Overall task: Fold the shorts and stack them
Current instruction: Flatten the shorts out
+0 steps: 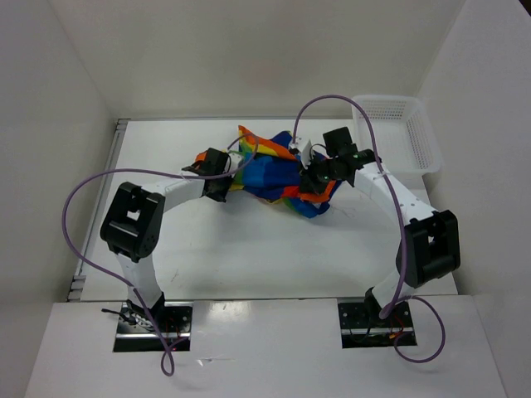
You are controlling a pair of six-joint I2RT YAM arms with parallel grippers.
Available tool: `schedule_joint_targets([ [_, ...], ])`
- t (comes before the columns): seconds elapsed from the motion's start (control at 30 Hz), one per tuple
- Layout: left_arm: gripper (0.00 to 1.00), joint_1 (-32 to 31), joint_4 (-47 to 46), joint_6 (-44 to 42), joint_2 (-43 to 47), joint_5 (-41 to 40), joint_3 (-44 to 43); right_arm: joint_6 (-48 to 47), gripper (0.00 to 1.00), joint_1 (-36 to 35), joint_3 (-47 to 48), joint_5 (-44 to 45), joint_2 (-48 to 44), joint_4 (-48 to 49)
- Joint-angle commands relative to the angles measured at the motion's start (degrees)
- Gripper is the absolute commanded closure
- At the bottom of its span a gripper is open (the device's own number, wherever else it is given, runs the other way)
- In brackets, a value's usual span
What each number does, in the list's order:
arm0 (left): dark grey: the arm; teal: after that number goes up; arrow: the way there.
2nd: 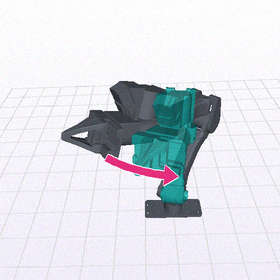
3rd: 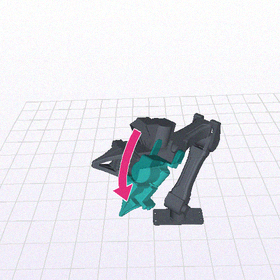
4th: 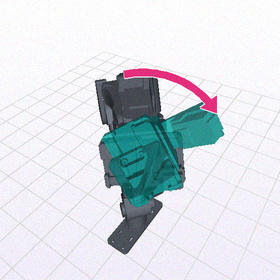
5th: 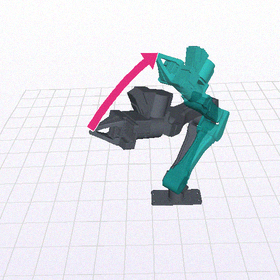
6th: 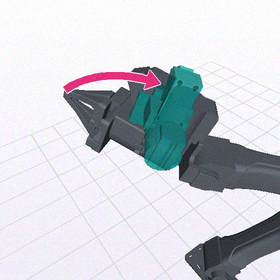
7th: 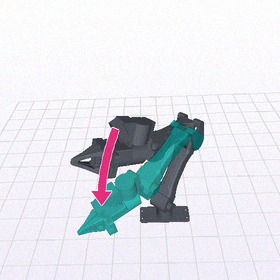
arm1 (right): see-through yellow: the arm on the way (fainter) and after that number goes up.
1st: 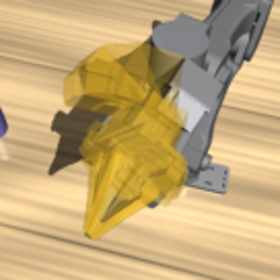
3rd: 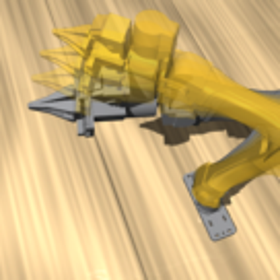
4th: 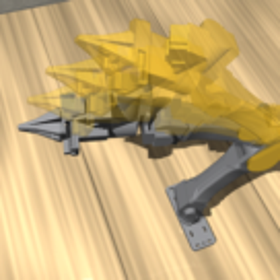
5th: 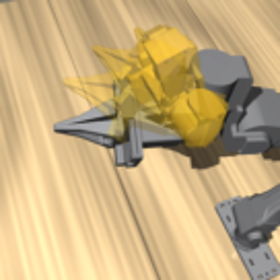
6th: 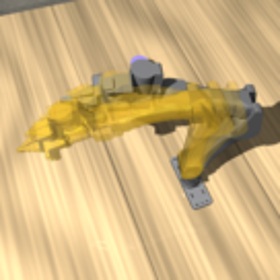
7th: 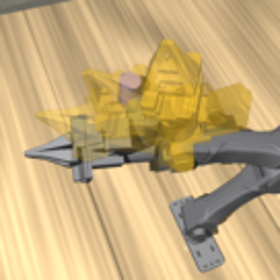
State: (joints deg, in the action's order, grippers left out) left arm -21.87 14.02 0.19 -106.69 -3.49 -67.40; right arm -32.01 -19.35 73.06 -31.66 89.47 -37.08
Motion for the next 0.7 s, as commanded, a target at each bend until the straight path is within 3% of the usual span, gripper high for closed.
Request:
schedule_joint_targets([
  [0.0,1.0,1.12,-4.27,-0.19,-0.18,-4.16,-3.87,1.68,1.0,-0.16,-0.03,1.51,-2.28,4.46],
  [0.1,1.0,5.07,0.9,-0.19,0.43,-2.59,-14.48,3.26,1.0,0.54,7.42,7.82,0.78,9.64],
  [0.13,1.0,6.56,2.57,-0.19,0.43,-1.97,-23.39,3.27,1.0,1.07,14.5,11.76,4.01,11.05],
  [0.2,1.0,11.12,7.41,-0.19,-0.09,-0.91,-33.02,3.27,1.0,2.65,23.31,14.86,7.98,13.09],
  [0.3,1.0,15.61,9.09,-0.19,3.05,-1.96,-42.7,2.57,1.0,4.76,43.77,18.21,15.02,10.29],
  [0.37,1.0,16.76,10.23,-0.19,6.22,-2.49,-41.77,-0.59,1.0,5.47,46.29,17.43,15.91,7.65],
  [0.43,1.0,17.91,11.55,-0.19,11.91,-2.49,-35.57,-2.0,1.0,4.34,41.14,16.55,12.67,6.93],
  [0.5,1.0,17.91,12.17,-0.19,18.15,-3.53,-28.53,-6.47,1.0,2.49,31.86,16.54,6.88,4.75],
  [0.53,1.0,17.91,11.65,-0.19,20.28,-4.15,-20.84,-8.31,1.0,0.48,28.66,17.41,4.94,3.69],
  [0.67,1.0,19.06,14.97,-0.19,28.46,-4.69,-10.77,-14.65,1.0,-2.87,14.17,16.73,-5.33,-2.63],
])
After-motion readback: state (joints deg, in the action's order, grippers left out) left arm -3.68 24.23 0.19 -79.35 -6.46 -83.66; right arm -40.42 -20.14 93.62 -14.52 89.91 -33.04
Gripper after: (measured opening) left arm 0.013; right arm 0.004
